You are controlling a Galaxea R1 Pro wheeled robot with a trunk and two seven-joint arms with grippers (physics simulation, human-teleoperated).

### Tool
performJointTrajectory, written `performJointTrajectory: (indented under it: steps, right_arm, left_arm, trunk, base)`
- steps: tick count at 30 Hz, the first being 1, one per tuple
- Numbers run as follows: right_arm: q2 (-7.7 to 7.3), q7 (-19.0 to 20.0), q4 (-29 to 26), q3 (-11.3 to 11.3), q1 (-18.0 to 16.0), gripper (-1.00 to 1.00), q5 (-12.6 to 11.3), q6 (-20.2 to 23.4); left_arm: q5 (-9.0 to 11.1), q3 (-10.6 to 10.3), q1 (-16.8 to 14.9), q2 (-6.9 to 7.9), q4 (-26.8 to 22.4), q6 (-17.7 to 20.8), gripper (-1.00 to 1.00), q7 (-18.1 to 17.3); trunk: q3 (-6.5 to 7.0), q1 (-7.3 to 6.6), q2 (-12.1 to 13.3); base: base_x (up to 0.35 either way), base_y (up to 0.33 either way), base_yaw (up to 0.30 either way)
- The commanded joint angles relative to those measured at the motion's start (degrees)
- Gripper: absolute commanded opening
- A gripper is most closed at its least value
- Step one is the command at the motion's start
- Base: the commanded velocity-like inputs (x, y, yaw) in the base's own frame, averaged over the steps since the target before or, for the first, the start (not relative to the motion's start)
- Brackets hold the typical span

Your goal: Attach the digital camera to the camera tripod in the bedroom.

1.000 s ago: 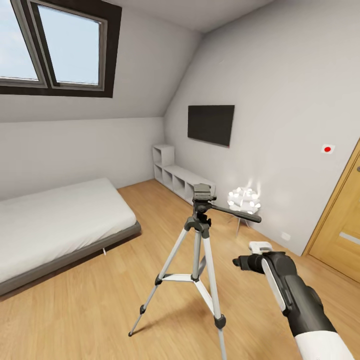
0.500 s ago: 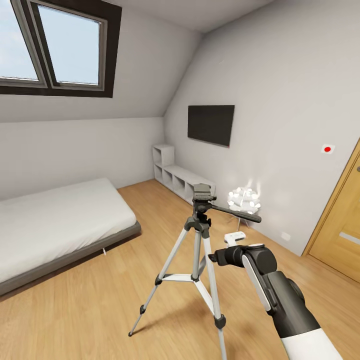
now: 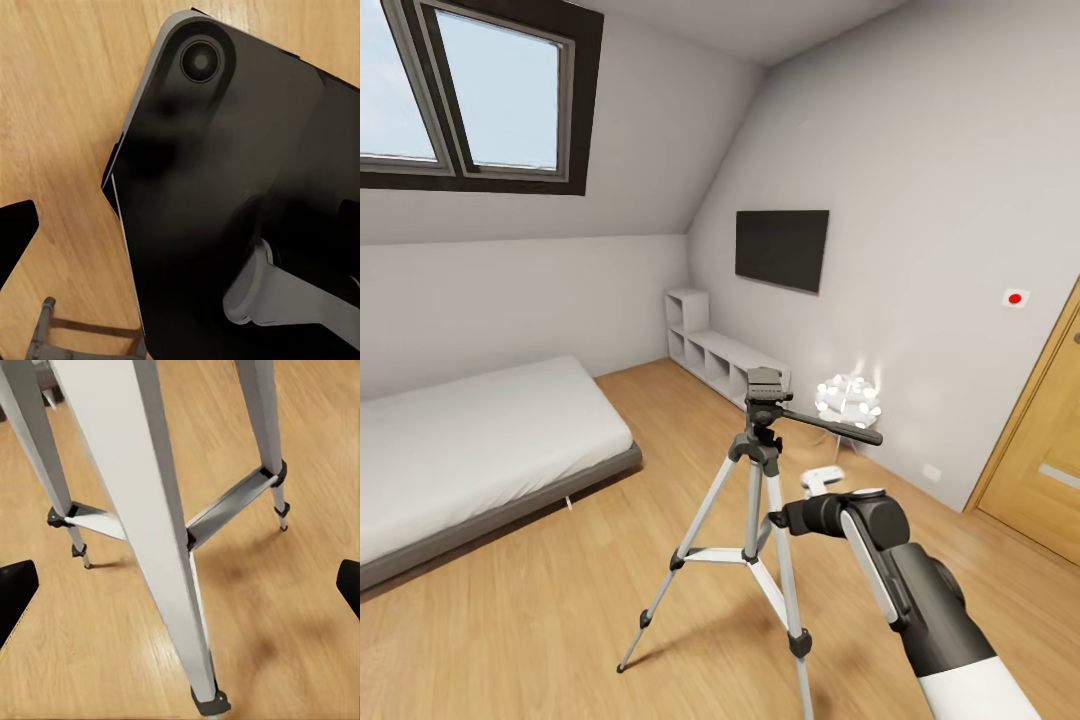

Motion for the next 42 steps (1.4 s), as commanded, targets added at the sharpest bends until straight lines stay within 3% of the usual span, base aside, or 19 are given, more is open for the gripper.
performJointTrajectory:
  steps: [1, 11, 18, 19, 23, 42]
  right_arm:
    - [-0.04, 0.2, 0.1, 0.1, -0.1, 1.00, -0.3, 0.2]
    - [-0.08, 4.5, 2.7, 0.0, 0.0, 1.00, -0.3, -1.3]
    - [-0.19, 4.9, 6.8, 0.0, 0.0, 1.00, -0.3, -8.6]
    - [-0.24, 5.0, 9.3, 0.0, 0.0, 1.00, -0.3, -12.2]
    - [-0.28, 5.0, 11.0, 0.0, 0.0, 1.00, 0.0, -15.1]
    - [-0.04, 4.8, 11.6, 0.1, 0.0, 1.00, 0.0, -18.4]
  left_arm:
    - [0.1, 0.2, 0.0, 0.00, -0.1, -0.1, 1.00, 0.0]
    - [0.1, 0.2, 0.0, -0.02, -0.1, -0.1, 1.00, 0.0]
    - [0.1, 0.2, 0.0, -0.03, -0.1, -0.1, 1.00, 0.0]
    - [0.1, 0.2, 0.0, -0.03, -0.1, -0.1, 1.00, 0.0]
    - [0.1, 0.2, 0.0, -0.04, -0.1, -0.1, 1.00, 0.0]
    - [0.1, 0.2, 0.0, -0.02, -0.1, -0.1, 1.00, 0.0]
  trunk:
    - [-0.12, 0.04, -0.1]
    - [-0.12, 0.04, -0.1]
    - [-0.12, 0.04, -0.1]
    - [-0.12, 0.04, -0.1]
    - [-0.12, 0.04, -0.1]
    - [-0.12, 0.04, -0.1]
  base:
    - [0.000, 0.000, 0.000]
    - [0.000, 0.000, 0.000]
    - [0.000, 0.000, 0.000]
    - [0.000, 0.000, 0.000]
    - [0.000, 0.000, 0.000]
    - [0.000, 0.000, 0.000]
